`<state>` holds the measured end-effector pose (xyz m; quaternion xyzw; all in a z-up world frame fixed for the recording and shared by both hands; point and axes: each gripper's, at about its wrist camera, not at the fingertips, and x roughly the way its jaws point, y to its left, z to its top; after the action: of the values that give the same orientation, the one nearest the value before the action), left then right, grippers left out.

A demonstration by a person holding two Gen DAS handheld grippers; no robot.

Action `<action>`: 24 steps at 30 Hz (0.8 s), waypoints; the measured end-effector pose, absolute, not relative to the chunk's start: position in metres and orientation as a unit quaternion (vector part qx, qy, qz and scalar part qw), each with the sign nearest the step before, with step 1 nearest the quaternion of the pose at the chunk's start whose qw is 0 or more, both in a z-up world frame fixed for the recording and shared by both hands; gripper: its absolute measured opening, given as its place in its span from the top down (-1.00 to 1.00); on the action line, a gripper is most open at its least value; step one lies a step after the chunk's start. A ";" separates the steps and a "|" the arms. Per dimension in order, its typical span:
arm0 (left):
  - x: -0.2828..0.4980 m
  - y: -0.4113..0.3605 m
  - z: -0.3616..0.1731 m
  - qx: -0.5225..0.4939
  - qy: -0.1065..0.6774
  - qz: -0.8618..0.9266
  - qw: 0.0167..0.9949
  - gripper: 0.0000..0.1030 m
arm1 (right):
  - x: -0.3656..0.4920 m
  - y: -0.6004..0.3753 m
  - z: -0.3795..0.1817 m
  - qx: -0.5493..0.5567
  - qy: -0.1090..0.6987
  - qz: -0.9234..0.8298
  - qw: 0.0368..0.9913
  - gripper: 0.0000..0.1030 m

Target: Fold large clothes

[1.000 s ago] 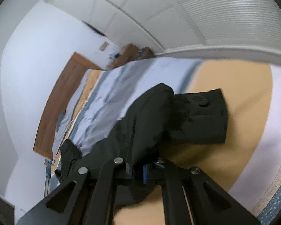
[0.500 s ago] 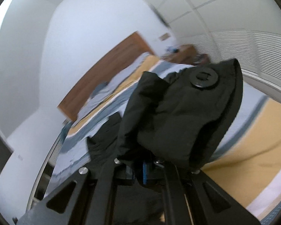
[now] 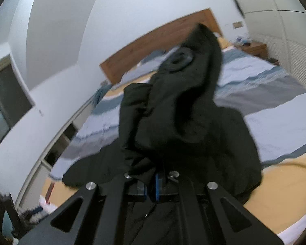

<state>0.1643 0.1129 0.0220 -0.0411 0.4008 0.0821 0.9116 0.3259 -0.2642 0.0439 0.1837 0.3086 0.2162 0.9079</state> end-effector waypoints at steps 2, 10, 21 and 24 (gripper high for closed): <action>0.163 0.115 0.021 -0.037 0.402 0.087 0.911 -0.99 | 0.325 -0.250 0.031 0.170 0.328 0.223 0.902 0.91; 0.162 0.118 0.017 -0.038 0.407 0.090 0.908 -0.99 | 0.321 -0.207 -0.026 0.116 0.395 0.239 0.879 0.90; 0.166 0.101 0.029 -0.040 0.414 0.059 0.907 -0.99 | 0.319 -0.173 -0.070 0.039 0.458 0.225 0.859 0.76; 0.171 0.087 0.035 -0.038 0.418 0.046 0.906 -0.99 | 0.313 -0.170 -0.064 0.017 0.453 0.234 0.860 0.45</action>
<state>0.1709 0.0868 0.0352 -0.0383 0.4185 0.0456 0.9063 0.3128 -0.1703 -0.0640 0.0171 0.4527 0.2337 0.8603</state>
